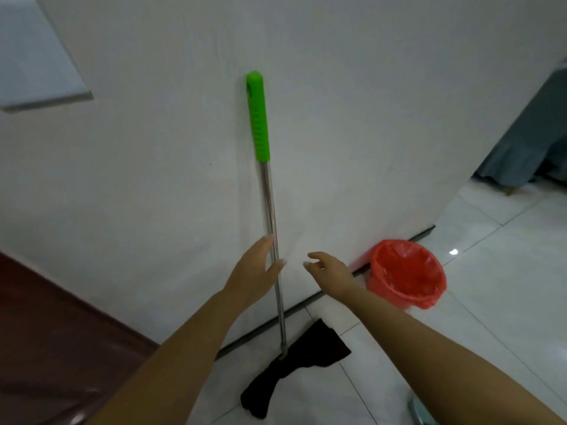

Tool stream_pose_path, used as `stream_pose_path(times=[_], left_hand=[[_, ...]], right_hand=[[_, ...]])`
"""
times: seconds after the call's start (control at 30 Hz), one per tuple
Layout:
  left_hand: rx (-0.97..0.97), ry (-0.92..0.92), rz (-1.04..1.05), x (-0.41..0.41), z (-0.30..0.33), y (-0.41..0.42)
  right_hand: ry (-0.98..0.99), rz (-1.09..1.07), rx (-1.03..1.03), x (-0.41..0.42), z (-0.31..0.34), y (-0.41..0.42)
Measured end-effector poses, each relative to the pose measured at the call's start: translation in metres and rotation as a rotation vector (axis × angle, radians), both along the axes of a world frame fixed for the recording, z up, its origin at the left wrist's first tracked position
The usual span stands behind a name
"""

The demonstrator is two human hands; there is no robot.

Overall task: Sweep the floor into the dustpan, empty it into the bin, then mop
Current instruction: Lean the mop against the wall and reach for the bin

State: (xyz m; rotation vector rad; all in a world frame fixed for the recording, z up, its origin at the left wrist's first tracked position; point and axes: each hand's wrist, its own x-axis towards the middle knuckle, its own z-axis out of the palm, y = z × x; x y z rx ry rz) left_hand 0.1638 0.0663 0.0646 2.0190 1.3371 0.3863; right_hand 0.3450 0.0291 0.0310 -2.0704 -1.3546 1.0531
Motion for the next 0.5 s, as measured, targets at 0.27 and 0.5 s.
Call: stream_pose_path(times=[0.27,0.5], left_hand=[[0.029,0.046,-0.359,0.055,-0.004,-0.062],[0.030,0.117,-0.676,0.152,-0.013,-0.136]], right_hand=[[-0.084,-0.192,0.051,0.045,0.028,-0.137],[-0.257,-0.407,-0.003,0.127,0.050,-0.282]])
